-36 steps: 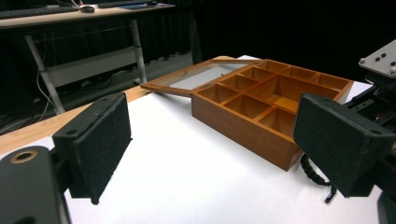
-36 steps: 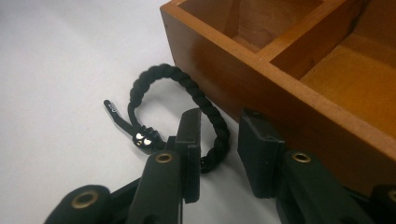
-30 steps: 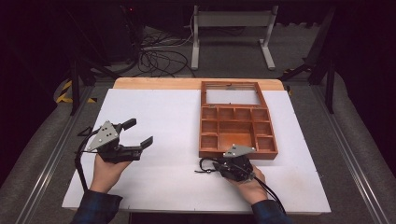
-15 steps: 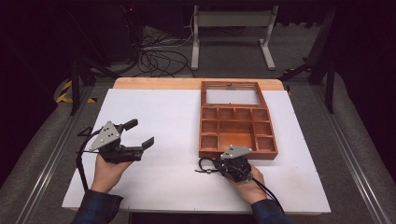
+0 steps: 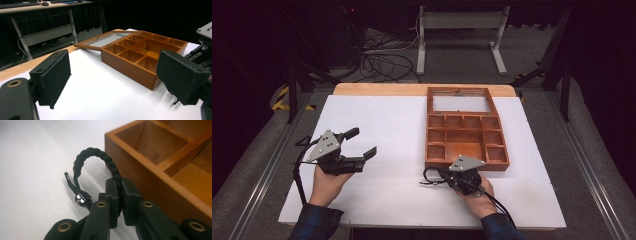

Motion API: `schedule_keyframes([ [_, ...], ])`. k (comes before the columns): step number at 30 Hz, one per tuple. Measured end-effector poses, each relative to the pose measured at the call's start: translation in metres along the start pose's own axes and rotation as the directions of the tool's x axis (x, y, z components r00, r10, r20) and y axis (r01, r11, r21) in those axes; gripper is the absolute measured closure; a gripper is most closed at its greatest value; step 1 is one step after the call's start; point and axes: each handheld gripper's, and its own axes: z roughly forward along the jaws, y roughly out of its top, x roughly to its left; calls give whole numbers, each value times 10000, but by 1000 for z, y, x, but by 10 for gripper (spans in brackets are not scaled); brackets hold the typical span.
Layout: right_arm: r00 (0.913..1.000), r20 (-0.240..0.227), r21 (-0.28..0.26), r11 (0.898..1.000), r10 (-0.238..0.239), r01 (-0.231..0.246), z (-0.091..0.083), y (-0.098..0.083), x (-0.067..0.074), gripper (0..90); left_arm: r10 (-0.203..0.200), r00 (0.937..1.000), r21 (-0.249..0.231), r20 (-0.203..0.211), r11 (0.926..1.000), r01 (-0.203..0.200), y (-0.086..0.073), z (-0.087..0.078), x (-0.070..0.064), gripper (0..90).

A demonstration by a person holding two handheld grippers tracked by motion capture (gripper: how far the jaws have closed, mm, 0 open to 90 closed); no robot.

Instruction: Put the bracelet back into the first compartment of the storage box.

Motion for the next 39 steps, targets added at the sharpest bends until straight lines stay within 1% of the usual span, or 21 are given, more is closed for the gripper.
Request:
schedule_keyframes([
  [1, 10000, 0, 0, 10000, 0, 0, 0, 0, 0, 851, 16, 10000, -7, -18, 10000, -16, 0, 0, 0, 131],
  [2, 10000, 27, -117, 9999, -59, 59, -1, 0, 0, 851, 17, 10000, -9, -21, 10000, -17, 0, 0, 0, 131],
  [4, 10000, 55, -306, 9995, -12, 13, -4, 1, -1, 851, 4, 10000, -4, 11, 10000, -4, 0, 0, 0, 131],
  [7, 10000, -74, -521, 9986, 57, -61, -6, 2, -1, 851, 12, 10000, 26, 37, 10000, -12, -1, 1, 0, 131],
  [8, 9999, -125, -690, 9976, 94, -103, -8, 3, -2, 851, 15, 10000, 25, 39, 10000, -15, -1, 1, 0, 131],
  [10, 9998, -167, -787, 9968, 105, -118, -9, 3, -2, 852, 0, 10000, 31, 40, 10000, 0, -1, 1, 0, 131],
  [12, 9993, -327, -990, 9948, 191, -223, -12, 5, -3, 851, 1, 10000, 61, 53, 10000, -2, -1, 1, 0, 131],
  [13, 9992, -334, -1137, 9932, 200, -237, -14, 6, -4, 852, -9, 10000, 65, 54, 10000, 9, -1, 1, 0, 131],
  [15, 9993, -324, -1210, 9924, 188, -226, -16, 6, -4, 852, -13, 10000, 59, 54, 10000, 12, -1, 1, 1, 131],
  [24, 9999, 9, -1785, 9838, 167, -163, -25, 11, -7, 852, -7, 10000, 60, 61, 10000, 6, -2, 2, 1, 130],
  [28, 9998, 58, -1908, 9814, 202, -187, -27, 12, -9, 851, -26, 10000, 52, 47, 10000, 26, -2, 2, 1, 128],
  [30, 9998, 134, -1937, 9810, 174, -144, -28, 14, -10, 851, -52, 10000, 123, 84, 9999, 51, -3, 2, 2, 124],
  [33, 9995, 208, -2029, 9790, 258, -210, -30, 16, -13, 851, -78, 9999, 145, 78, 9999, 77, -4, 3, 2, 112],
  [36, 9992, 291, -2134, 9768, 274, -206, -32, 19, -15, 852, -71, 9999, 226, 92, 9997, 69, -4, 3, 3, 111],
  [38, 9989, 370, -2247, 9742, 295, -205, -32, 23, -15, 852, -136, 9999, 206, 72, 9997, 135, -6, 4, 3, 108],
  [39, 9988, 398, -2288, 9733, 286, -188, -33, 24, -16, 851, -103, 9999, 211, 55, 9997, 102, -6, 4, 4, 105],
])
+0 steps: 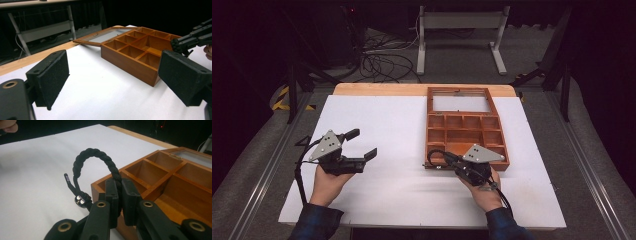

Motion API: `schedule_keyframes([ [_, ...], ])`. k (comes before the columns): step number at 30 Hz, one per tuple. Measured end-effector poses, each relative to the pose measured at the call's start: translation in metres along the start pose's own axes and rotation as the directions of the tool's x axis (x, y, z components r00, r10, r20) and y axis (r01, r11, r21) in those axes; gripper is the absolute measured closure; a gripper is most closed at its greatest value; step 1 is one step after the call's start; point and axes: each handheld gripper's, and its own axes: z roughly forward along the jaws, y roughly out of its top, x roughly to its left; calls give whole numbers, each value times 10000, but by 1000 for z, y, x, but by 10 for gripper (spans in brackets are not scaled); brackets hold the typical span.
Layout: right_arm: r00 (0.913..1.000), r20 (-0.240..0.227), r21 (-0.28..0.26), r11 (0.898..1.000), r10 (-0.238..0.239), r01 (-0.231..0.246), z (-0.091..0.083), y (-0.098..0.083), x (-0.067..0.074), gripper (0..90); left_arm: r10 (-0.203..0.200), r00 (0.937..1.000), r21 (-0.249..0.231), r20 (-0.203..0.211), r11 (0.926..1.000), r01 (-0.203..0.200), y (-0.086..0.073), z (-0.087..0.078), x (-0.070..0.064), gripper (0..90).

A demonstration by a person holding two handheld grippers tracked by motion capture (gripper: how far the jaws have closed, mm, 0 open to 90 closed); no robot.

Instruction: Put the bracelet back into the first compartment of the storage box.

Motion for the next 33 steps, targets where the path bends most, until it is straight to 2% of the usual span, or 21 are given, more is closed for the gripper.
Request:
schedule_keyframes([
  [12, 9991, 407, -472, 9988, -127, 146, -2, 24, -8, 851, -180, 9998, -93, 121, 9998, 181, -1, 1, 2, 77],
  [16, 9982, 597, -617, 9981, -22, 59, -3, 31, -13, 851, -133, 9998, 50, 123, 9999, 133, -1, 1, 3, 68],
  [21, 9965, 835, -840, 9964, 4, 66, -3, 38, -20, 851, -198, 9997, -54, 114, 9998, 199, -1, 0, 4, 62],
  [33, 9907, 1361, -939, 9955, 39, 90, 5, 54, -35, 851, -144, 9999, -87, 42, 9999, 145, 0, -1, 4, 51],
])
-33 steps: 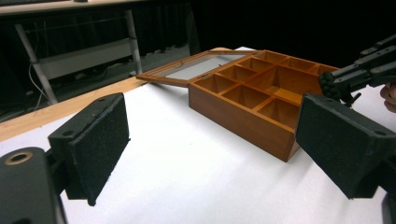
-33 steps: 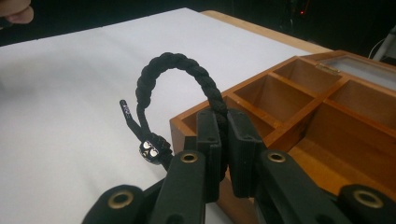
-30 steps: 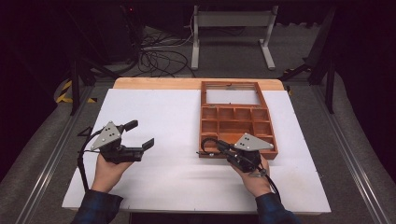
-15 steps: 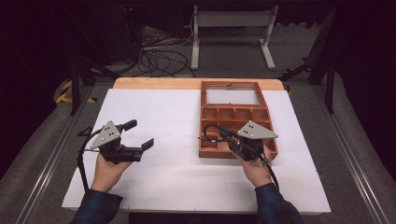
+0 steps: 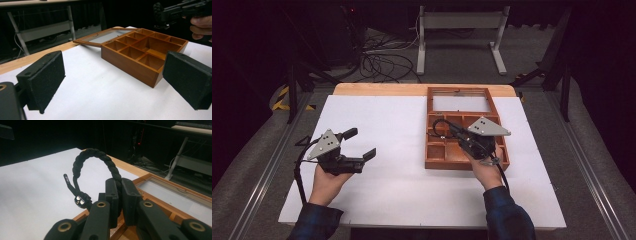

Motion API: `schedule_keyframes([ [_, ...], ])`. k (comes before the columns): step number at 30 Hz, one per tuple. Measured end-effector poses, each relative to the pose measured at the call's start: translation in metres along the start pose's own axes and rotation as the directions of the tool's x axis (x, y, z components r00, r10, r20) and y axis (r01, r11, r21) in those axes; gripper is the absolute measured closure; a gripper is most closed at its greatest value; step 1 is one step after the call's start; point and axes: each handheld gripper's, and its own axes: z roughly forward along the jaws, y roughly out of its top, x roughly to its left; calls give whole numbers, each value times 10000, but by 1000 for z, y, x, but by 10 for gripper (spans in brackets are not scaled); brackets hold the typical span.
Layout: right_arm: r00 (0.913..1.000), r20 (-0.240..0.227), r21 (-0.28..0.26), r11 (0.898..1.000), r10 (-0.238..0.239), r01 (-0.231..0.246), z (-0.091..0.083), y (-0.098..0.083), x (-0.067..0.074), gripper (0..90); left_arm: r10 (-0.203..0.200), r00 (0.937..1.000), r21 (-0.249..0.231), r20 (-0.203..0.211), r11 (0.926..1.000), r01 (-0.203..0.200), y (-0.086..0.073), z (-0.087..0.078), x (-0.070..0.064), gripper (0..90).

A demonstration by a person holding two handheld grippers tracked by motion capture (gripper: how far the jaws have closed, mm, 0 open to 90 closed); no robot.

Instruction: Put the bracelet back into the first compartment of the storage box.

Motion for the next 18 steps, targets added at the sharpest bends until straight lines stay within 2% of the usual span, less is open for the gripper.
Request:
schedule_keyframes([
  [12, 10000, -67, -167, 9999, -25, 24, 18, 18, -2, 850, 78, 9999, -17, -105, 10000, -78, 0, -4, -1, 58],
  [18, 9998, 116, -203, 9997, -154, 156, 29, 28, -6, 850, -8, 9999, -146, -151, 9999, 5, 3, -7, 0, 58],
])
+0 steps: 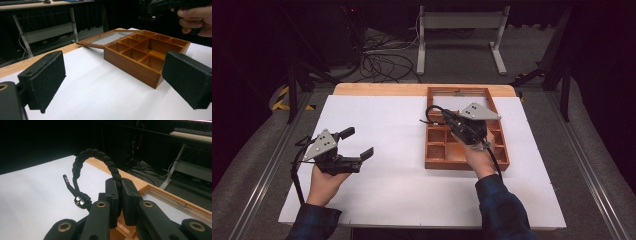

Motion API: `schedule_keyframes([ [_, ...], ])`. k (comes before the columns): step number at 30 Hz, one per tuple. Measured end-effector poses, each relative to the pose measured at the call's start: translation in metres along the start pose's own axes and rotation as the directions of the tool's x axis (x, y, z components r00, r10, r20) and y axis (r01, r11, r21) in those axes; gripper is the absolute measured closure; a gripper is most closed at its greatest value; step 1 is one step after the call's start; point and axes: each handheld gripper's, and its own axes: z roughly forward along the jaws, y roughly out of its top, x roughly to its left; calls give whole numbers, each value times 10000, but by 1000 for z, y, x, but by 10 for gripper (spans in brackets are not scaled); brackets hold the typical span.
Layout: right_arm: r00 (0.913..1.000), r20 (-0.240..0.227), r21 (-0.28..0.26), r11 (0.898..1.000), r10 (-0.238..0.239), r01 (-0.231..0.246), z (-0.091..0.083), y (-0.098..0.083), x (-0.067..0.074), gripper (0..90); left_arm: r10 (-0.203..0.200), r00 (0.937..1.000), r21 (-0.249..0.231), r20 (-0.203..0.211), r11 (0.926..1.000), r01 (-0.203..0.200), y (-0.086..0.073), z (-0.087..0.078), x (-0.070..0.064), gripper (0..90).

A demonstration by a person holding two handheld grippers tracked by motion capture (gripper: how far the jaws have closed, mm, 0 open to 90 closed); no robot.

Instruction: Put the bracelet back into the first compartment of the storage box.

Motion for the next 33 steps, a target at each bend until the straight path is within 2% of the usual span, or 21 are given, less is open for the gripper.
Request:
schedule_keyframes([
  [9, 9996, 273, 256, 9997, -9, 2, 20, 5, -7, 850, -8, 10000, -36, -14, 10000, 8, 0, -2, 0, 59],
  [19, 9969, 731, 656, 9973, 290, -338, 38, -4, -20, 850, -44, 10000, -92, -58, 9999, 44, 0, -3, 1, 59],
  [33, 9913, 1111, 1033, 9912, 706, -822, 60, -17, -31, 848, -80, 9999, -152, -97, 9999, 79, 0, -5, 3, 60],
])
